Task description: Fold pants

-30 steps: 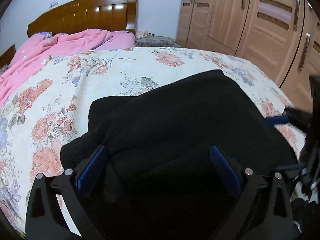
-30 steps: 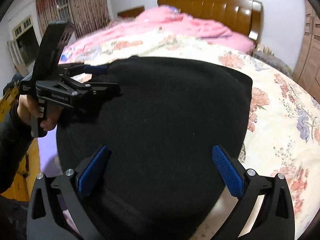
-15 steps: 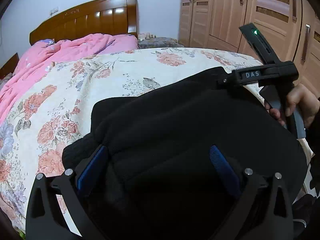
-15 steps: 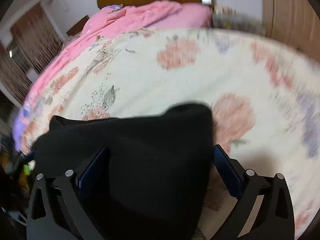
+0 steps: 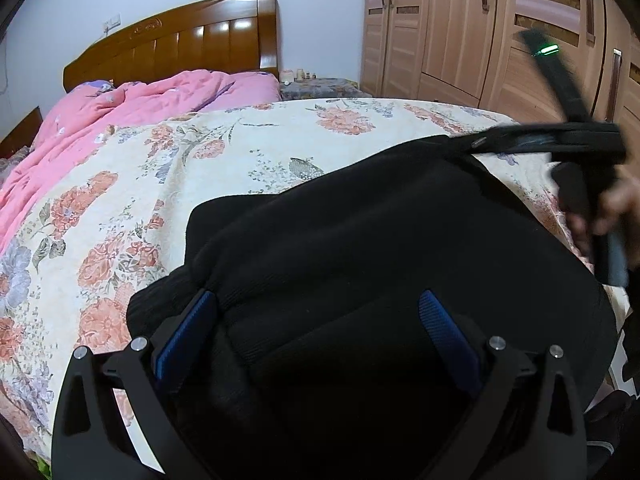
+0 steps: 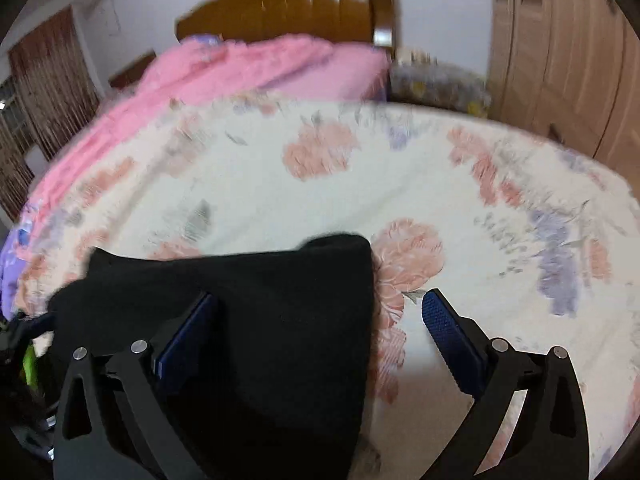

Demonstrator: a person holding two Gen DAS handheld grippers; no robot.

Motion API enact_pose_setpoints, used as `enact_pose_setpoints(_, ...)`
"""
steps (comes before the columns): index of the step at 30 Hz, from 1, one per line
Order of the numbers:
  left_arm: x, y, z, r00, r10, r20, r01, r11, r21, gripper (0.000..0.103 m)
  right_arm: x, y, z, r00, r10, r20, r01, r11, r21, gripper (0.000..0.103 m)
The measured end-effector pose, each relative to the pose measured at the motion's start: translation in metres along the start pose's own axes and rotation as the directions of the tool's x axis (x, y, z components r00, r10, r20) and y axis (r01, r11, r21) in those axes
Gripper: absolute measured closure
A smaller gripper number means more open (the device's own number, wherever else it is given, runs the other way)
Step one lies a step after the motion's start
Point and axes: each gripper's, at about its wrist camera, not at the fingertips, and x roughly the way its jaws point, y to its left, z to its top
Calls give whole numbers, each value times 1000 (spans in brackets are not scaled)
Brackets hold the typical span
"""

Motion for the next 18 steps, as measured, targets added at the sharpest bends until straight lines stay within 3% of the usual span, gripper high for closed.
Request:
enact_pose_setpoints(2,0,0,0,1000,-1,0,1,1000,-1,2,-22,15,-10,998,61,20,-60,997,-55,5)
enact_pose_setpoints(4,0,0,0,1000,-2,2,2,1000,-4,2,-36,38,-29,989,145,0,-143,972,-186,5)
enact_pose_setpoints(6,0,0,-1,1000,1,1,-1,1000,-4,2,-34,55,-48,978,199,-68,-210,935,-287,5)
enact_pose_setpoints(8,1,0,0,1000,4,-1,-4,1000,-2,2,-20,62,-68,970,182,-160,-227,913,-339,4)
enact_pose_setpoints(18,0,1,0,1000,1,6,-1,1000,-15,2,-15,40,-86,968,216,-126,-245,921,-302,4)
